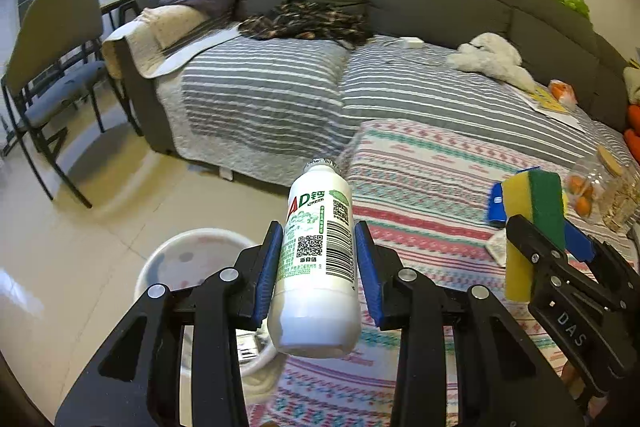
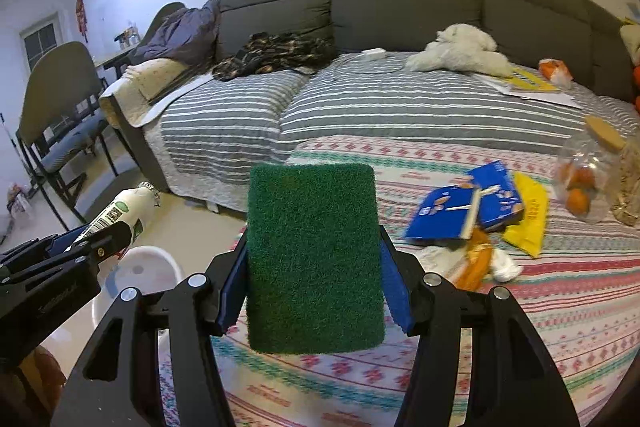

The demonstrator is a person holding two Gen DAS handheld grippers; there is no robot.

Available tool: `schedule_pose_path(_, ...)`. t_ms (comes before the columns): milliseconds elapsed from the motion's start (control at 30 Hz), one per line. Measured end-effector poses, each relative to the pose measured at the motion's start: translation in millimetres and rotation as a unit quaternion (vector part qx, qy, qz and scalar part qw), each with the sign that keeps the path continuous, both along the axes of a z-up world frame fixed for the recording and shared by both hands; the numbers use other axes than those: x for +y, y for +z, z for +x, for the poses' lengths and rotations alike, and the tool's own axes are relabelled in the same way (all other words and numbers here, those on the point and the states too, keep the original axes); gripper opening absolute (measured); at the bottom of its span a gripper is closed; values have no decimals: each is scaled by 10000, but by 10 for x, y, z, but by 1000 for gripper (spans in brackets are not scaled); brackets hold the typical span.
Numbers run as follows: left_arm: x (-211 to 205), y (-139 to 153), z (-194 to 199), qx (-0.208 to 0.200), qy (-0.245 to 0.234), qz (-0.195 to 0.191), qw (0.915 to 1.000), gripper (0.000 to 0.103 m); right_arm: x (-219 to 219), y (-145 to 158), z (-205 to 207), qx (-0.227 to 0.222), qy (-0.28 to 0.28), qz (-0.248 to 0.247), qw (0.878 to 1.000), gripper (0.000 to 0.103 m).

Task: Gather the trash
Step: 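Carry the AD bottle and sponge in both tools over the white bin, then open the left tool to drop the bottle while the right drops the sponge into the bin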

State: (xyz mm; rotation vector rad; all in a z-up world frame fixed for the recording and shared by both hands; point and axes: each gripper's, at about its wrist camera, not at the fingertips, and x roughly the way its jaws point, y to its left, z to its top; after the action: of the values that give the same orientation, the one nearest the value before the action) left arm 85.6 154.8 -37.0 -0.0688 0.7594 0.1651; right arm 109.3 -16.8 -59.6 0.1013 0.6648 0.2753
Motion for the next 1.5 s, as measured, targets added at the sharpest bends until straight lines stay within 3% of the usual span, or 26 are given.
schedule_pose_path(400,628,-131,18,393,556,65,9977,35,576,-154,-35,126,552,-76,9984,57)
schedule_pose_path(767,1245,-254,19,892,1103,-391,9891,38,1088,-246,-63,284,1075,-54,9938,57)
schedule_pose_path(967,1435,-122,-105,698,1287,-463,9881,57,1466,-368,-66,440,1336,-62,9900,57)
schedule_pose_path(1367,1853,-8,-319,521,1780,-508,9813,58,2127,-530,-88,544,1742,-256,9829,59)
schedule_pose_path(1400,1890,-5,-337,518,1833,-488,9805,58,2158,-531,-83,548,1754,-255,9826,60)
schedule_pose_path(1467,1949,5,-374,506,1921,-441,9791,58,2230,-537,-60,570,1741,-262,9827,78)
schedule_pose_path(1500,1964,7,-382,502,1945,-428,9787,58,2251,-538,-48,569,1701,-257,9834,80)
